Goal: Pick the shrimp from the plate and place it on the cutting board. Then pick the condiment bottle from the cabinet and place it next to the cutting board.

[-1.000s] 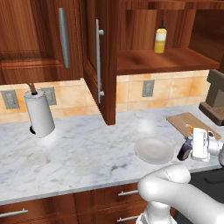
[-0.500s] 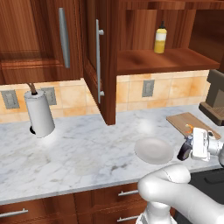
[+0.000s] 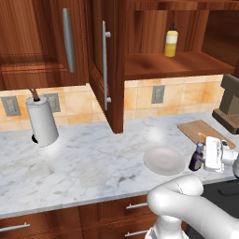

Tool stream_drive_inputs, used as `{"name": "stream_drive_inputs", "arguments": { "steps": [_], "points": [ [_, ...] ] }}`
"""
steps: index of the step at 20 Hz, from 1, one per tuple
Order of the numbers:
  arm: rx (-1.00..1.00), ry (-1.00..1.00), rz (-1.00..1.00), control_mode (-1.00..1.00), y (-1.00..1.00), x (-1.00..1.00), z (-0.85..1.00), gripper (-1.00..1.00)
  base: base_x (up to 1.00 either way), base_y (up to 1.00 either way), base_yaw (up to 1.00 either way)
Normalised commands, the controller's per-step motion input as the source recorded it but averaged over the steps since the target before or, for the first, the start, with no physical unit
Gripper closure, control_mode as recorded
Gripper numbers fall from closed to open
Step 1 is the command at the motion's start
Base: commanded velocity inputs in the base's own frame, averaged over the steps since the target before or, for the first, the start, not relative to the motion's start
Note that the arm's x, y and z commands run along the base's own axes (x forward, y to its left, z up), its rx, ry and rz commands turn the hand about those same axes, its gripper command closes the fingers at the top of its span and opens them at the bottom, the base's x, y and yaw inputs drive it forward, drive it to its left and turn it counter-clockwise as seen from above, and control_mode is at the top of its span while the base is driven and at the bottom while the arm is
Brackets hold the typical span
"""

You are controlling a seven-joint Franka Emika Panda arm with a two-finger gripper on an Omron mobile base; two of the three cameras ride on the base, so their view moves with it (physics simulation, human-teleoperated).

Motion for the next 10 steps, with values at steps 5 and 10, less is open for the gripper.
{"name": "stream_drive_inputs", "arguments": {
  "steps": [5,10],
  "points": [
    [0.0,0.0,0.0,-1.0,0.0,0.0,-0.04,-1.0,0.0,0.0,0.0],
    [0.0,0.01,0.0,-1.0,-0.05,0.0,0.01,-1.0,0.0,0.0,0.0]
  ]
}}
